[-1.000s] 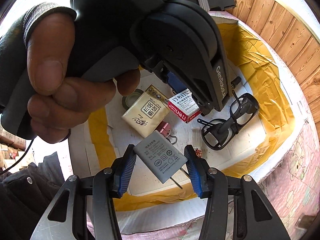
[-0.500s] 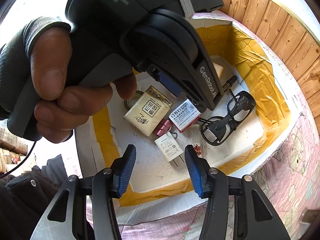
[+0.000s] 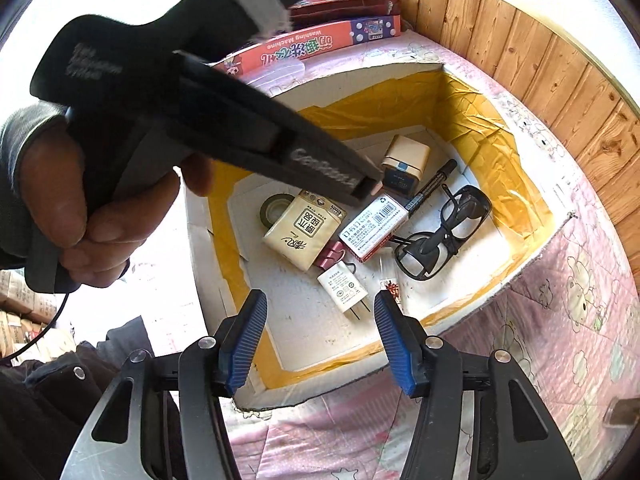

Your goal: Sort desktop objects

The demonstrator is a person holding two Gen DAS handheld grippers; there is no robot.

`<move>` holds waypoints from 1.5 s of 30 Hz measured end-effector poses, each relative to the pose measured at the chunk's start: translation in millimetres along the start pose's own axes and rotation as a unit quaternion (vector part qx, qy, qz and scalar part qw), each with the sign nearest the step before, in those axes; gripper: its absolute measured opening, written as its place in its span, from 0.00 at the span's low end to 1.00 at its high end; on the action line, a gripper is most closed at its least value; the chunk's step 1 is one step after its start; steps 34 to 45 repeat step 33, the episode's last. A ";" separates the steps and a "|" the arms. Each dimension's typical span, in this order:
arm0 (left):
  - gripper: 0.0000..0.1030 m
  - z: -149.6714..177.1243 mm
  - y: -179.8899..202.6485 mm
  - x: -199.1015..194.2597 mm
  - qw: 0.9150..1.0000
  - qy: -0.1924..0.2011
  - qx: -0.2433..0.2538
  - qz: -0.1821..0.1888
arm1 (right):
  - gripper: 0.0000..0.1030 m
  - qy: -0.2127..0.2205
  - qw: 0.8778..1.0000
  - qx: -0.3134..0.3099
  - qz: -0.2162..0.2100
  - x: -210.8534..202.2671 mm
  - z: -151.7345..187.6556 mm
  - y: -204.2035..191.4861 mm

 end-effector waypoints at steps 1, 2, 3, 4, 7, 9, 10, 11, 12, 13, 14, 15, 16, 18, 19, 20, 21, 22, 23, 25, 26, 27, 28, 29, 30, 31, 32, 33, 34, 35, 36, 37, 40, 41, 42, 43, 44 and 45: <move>0.50 2.6 0.6 -5.9 1.000 0.008 0.003 -0.002 | 0.56 0.003 1.000 0.004 0.004 -1.8 0.9 2.0; 0.50 5.6 -0.4 -12.8 1.000 0.016 0.006 -0.003 | 0.56 0.005 1.000 0.008 0.008 -4.0 1.9 3.1; 0.50 8.9 -0.9 -19.2 1.000 0.023 0.010 -0.004 | 0.56 0.007 1.000 0.013 0.009 -6.3 2.7 3.9; 0.50 11.2 -0.8 -24.6 0.999 0.029 0.014 -0.006 | 0.56 0.011 1.000 0.016 0.011 -9.4 3.4 3.9; 0.50 18.5 4.2 -37.9 0.999 0.040 0.024 -0.003 | 0.56 0.019 0.999 0.023 0.019 -17.4 4.8 0.8; 0.50 23.4 7.9 -44.2 0.999 0.044 0.028 0.001 | 0.57 0.026 0.999 0.024 0.026 -22.5 5.0 -3.1; 0.50 27.1 9.1 -47.7 0.999 0.046 0.029 0.002 | 0.59 0.028 0.999 0.024 0.031 -24.6 5.2 -4.9; 0.50 30.8 10.0 -50.8 0.998 0.048 0.028 0.004 | 0.60 0.029 0.999 0.025 0.037 -26.0 4.9 -6.7; 0.50 33.6 10.7 -54.0 0.998 0.050 0.028 0.003 | 0.60 0.031 0.998 0.026 0.043 -27.2 4.7 -8.2; 0.50 36.1 11.4 -56.9 0.998 0.053 0.028 0.003 | 0.60 0.031 0.998 0.027 0.049 -27.1 4.5 -9.6; 0.50 38.5 12.1 -60.0 0.998 0.057 0.029 0.001 | 0.60 0.030 0.998 0.029 0.055 -27.0 4.6 -10.4; 0.50 40.3 12.5 -63.1 0.998 0.061 0.031 0.000 | 0.60 0.030 0.997 0.032 0.059 -27.0 4.8 -11.0; 0.50 42.8 12.7 -66.1 0.997 0.064 0.031 0.000 | 0.61 0.030 0.997 0.036 0.061 -26.5 5.3 -11.3; 0.50 46.2 12.1 -71.0 0.997 0.069 0.030 0.002 | 0.61 0.030 0.996 0.043 0.067 -24.5 7.4 -11.0; 0.50 47.8 11.5 -73.6 0.997 0.072 0.030 0.002 | 0.61 0.029 0.996 0.046 0.069 -23.0 8.5 -11.1; 0.50 49.8 11.1 -75.9 0.997 0.075 0.031 0.002 | 0.61 0.029 0.996 0.051 0.071 -21.6 9.7 -11.1; 0.50 51.5 10.8 -77.6 0.997 0.076 0.032 0.002 | 0.61 0.030 0.995 0.057 0.074 -20.2 11.1 -10.7; 0.50 53.5 10.5 -79.1 0.996 0.077 0.033 0.002 | 0.61 0.031 0.995 0.064 0.075 -18.8 12.3 -10.3; 0.51 55.5 10.3 -80.9 0.996 0.079 0.034 0.002 | 0.61 0.032 0.994 0.071 0.077 -17.7 13.5 -9.6; 0.59 59.4 11.1 -84.7 0.996 0.084 0.036 0.003 | 0.61 0.036 0.993 0.084 0.079 -15.6 15.1 -7.9; 0.59 60.7 11.5 -86.1 0.996 0.086 0.038 0.004 | 0.61 0.038 0.992 0.090 0.080 -14.9 15.5 -7.4; 0.59 61.9 12.1 -87.5 0.995 0.089 0.040 0.005 | 0.61 0.040 0.991 0.095 0.080 -14.3 15.7 -6.9; 0.59 62.9 12.3 -89.3 0.995 0.093 0.040 0.005 | 0.61 0.042 0.991 0.099 0.079 -13.7 15.6 -6.8; 0.59 63.5 12.4 -91.4 0.994 0.099 0.041 0.005 | 0.61 0.043 0.991 0.101 0.080 -13.1 14.9 -6.8; 0.59 64.2 13.2 -93.5 0.993 0.106 0.044 0.003 | 0.61 0.043 0.990 0.102 0.081 -12.8 14.4 -7.3; 0.59 64.3 13.6 -95.1 0.993 0.110 0.048 0.001 | 0.61 0.044 0.990 0.102 0.082 -12.6 13.4 -8.1; 0.59 64.9 14.1 -96.7 0.993 0.112 0.049 0.000 | 0.61 0.044 0.990 0.101 0.083 -12.5 12.5 -9.0; 0.59 65.5 14.3 -98.0 0.992 0.113 0.048 0.002 | 0.61 0.044 0.990 0.099 0.086 -12.6 11.7 -10.0; 0.59 65.5 14.3 -98.0 0.992 0.113 0.048 0.002 | 0.61 0.044 0.990 0.099 0.086 -12.6 11.7 -10.0; 0.59 65.5 14.3 -98.0 0.992 0.113 0.048 0.002 | 0.61 0.044 0.990 0.099 0.086 -12.6 11.7 -10.0; 0.59 65.5 14.3 -98.0 0.992 0.113 0.048 0.002 | 0.61 0.044 0.990 0.099 0.086 -12.6 11.7 -10.0; 0.59 65.5 14.3 -98.0 0.992 0.113 0.048 0.002 | 0.61 0.044 0.990 0.099 0.086 -12.6 11.7 -10.0; 0.59 65.5 14.3 -98.0 0.992 0.113 0.048 0.002 | 0.61 0.044 0.990 0.099 0.086 -12.6 11.7 -10.0; 0.59 65.5 14.3 -98.0 0.992 0.113 0.048 0.002 | 0.61 0.044 0.990 0.099 0.086 -12.6 11.7 -10.0; 0.59 65.5 14.3 -98.0 0.992 0.113 0.048 0.002 | 0.61 0.044 0.990 0.099 0.086 -12.6 11.7 -10.0; 0.59 65.5 14.3 -98.0 0.992 0.113 0.048 0.002 | 0.61 0.044 0.990 0.099 0.086 -12.6 11.7 -10.0; 0.59 65.5 14.3 -98.0 0.992 0.113 0.048 0.002 | 0.61 0.044 0.990 0.099 0.086 -12.6 11.7 -10.0; 0.59 65.5 14.3 -98.0 0.992 0.113 0.048 0.002 | 0.61 0.044 0.990 0.099 0.086 -12.6 11.7 -10.0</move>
Point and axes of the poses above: each gripper's, at about its wrist camera, not at the fingertips, and x roughly the way its jaws point, y to its right, z to its underside, the point moved 4 cm from there along x, roughly the way its jaws point, and after that the axes turned 11 degrees about -x, right-handed, at the moved point
